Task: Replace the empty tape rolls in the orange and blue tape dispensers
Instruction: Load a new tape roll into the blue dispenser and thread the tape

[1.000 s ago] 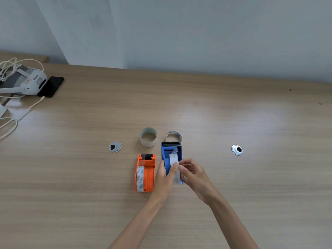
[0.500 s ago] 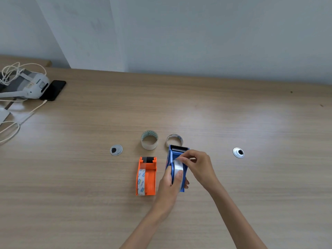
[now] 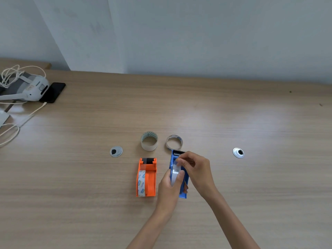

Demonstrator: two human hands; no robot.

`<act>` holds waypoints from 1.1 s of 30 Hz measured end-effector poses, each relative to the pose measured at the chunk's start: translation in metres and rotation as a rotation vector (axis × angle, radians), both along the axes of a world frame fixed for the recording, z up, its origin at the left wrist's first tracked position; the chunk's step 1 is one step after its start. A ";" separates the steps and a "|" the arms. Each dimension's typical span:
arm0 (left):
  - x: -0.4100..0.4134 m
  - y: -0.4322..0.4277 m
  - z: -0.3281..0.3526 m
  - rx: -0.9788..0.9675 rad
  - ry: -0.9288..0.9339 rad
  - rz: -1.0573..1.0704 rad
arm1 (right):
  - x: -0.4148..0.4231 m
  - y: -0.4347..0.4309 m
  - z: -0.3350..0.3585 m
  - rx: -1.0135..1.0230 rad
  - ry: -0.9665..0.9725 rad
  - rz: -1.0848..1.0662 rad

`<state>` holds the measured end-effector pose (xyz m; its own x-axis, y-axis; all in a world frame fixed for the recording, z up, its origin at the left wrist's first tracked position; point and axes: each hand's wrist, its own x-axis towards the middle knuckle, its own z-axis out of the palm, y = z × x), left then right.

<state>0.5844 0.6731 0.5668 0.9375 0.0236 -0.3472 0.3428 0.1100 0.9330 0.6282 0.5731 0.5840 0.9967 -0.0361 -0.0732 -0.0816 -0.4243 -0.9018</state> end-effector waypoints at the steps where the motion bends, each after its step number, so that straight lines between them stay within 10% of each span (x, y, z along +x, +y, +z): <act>1: 0.000 -0.001 -0.001 0.000 0.001 0.018 | 0.000 0.000 -0.001 0.013 0.006 -0.005; 33: -0.017 -0.002 0.006 0.116 -0.048 0.145 | 0.045 -0.013 0.022 0.219 0.116 -0.098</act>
<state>0.5677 0.6712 0.5732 0.9369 0.1970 -0.2888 0.2856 0.0453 0.9573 0.6731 0.5606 0.6056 0.9737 -0.1022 -0.2037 -0.2210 -0.2048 -0.9535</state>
